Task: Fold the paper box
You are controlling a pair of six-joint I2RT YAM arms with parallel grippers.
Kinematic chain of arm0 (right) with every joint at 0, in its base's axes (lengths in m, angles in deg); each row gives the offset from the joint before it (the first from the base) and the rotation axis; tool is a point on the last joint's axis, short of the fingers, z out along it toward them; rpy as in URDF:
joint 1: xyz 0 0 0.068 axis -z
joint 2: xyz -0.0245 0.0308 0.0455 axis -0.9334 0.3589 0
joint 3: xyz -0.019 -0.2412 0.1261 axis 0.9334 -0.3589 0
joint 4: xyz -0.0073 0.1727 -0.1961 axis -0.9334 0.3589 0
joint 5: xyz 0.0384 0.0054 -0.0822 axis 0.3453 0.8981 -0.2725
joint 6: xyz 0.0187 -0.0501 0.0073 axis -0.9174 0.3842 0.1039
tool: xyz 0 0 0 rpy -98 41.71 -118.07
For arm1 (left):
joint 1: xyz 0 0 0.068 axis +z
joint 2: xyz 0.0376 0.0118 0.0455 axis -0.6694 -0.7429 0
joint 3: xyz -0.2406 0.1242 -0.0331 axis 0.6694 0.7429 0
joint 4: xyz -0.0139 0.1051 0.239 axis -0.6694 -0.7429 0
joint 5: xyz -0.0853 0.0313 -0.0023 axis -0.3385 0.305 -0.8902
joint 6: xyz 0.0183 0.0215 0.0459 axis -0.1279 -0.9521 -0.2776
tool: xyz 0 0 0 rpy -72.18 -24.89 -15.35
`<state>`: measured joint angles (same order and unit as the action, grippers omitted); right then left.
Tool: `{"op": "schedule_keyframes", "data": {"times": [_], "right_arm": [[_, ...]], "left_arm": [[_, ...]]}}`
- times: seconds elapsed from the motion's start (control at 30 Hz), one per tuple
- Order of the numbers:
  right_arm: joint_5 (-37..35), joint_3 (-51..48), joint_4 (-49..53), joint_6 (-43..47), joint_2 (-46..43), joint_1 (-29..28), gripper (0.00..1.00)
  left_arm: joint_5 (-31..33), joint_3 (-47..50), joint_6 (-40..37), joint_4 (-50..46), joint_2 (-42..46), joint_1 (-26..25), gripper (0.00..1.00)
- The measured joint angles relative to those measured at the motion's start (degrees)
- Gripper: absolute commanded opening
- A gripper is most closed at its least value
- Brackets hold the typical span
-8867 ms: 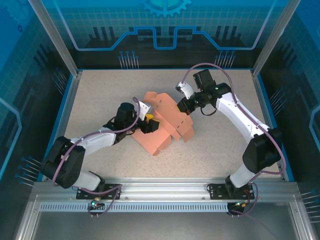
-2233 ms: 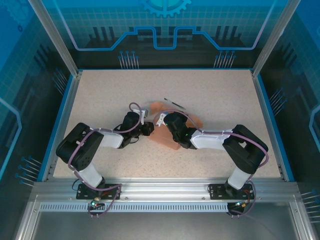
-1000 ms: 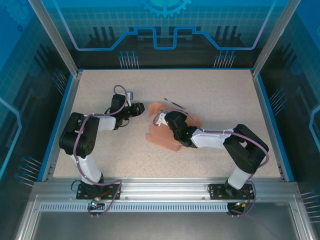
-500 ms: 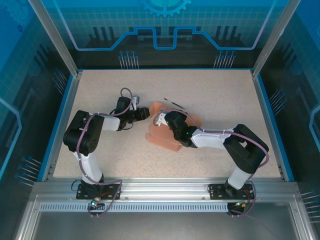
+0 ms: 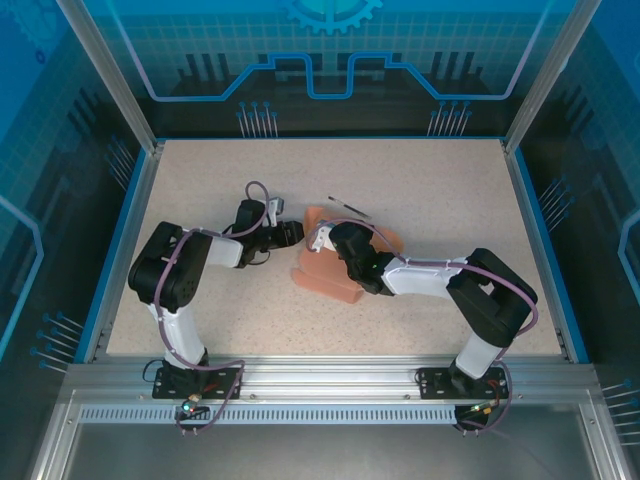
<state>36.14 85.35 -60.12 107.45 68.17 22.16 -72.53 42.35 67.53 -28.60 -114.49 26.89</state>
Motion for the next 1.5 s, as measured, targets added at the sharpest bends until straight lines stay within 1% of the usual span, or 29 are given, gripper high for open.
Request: {"op": "schedule_keyframes", "data": {"times": [0.27,0.43,0.93,1.37,1.5], "right_arm": [[0.2,0.0,0.0,0.0,0.0,0.0,0.00],[0.2,0.0,0.0,0.0,0.0,0.0,0.00],[1.1,0.0,0.1,0.0,0.0,0.3,0.00],[8.8,1.7,4.1,-0.6,-2.1,3.4,0.00],[10.8,2.3,5.3,-0.6,-2.3,3.9,0.00]], "left_arm": [[-0.8,0.6,0.2,1.4,0.0,-0.9,0.50],[-1.5,0.6,1.5,3.1,0.0,-1.5,0.50],[-2.4,0.6,0.8,3.9,0.0,-2.9,0.50],[-3.0,0.7,-9.7,6.6,0.0,-2.9,0.50],[-4.2,1.2,-12.3,9.0,-0.1,-2.9,0.50]]}}
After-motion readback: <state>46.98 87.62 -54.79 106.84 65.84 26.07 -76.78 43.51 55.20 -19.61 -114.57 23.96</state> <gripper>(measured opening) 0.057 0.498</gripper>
